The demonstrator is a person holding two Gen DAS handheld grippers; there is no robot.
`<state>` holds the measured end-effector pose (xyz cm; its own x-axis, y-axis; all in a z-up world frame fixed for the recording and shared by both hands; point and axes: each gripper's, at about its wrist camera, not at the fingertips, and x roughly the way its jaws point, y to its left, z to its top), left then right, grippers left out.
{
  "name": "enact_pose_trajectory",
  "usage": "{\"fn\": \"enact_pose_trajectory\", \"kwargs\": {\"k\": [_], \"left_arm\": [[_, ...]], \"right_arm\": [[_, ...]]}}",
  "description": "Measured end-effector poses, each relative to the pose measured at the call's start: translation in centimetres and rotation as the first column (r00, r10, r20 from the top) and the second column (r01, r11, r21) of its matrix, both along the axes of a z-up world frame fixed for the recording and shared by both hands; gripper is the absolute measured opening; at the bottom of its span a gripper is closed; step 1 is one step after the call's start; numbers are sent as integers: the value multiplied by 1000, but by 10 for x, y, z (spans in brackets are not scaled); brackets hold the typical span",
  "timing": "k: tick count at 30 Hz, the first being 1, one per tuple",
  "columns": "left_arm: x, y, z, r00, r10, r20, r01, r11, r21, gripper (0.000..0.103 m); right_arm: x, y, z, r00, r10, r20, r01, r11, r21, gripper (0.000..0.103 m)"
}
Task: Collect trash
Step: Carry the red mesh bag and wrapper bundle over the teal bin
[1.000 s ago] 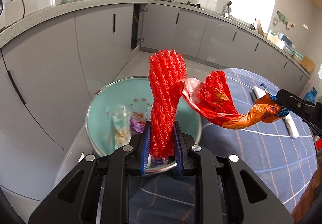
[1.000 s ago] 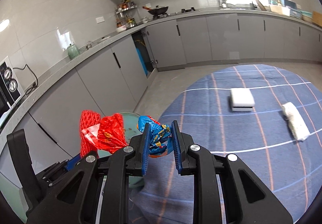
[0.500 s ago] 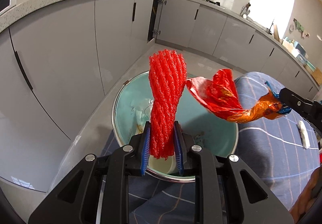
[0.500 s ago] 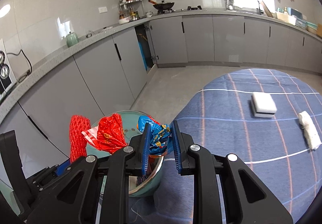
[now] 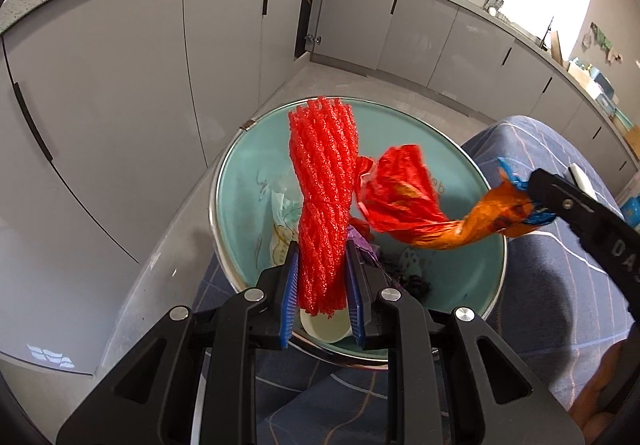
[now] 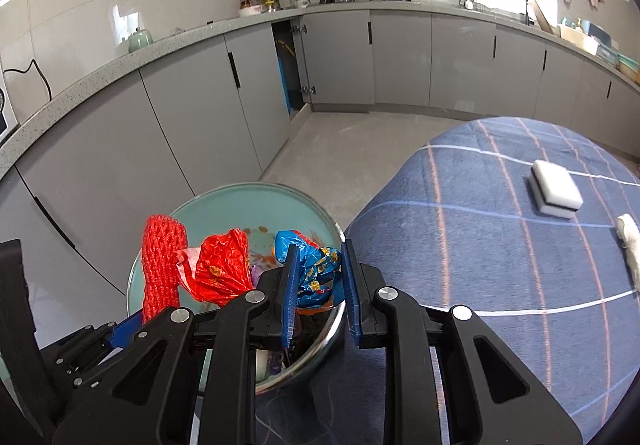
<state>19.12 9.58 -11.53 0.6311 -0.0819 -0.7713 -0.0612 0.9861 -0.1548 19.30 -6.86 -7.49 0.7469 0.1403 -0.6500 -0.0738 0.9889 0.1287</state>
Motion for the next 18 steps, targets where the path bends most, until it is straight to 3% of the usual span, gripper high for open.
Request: {"fn": "enact_pose_trajectory", "kwargs": {"k": [18], "left_arm": [[8, 1, -13, 1000, 1, -13, -1, 1000, 22, 22]], "right_arm": [[13, 10, -22, 995, 65, -76, -63, 998, 26, 25]]}}
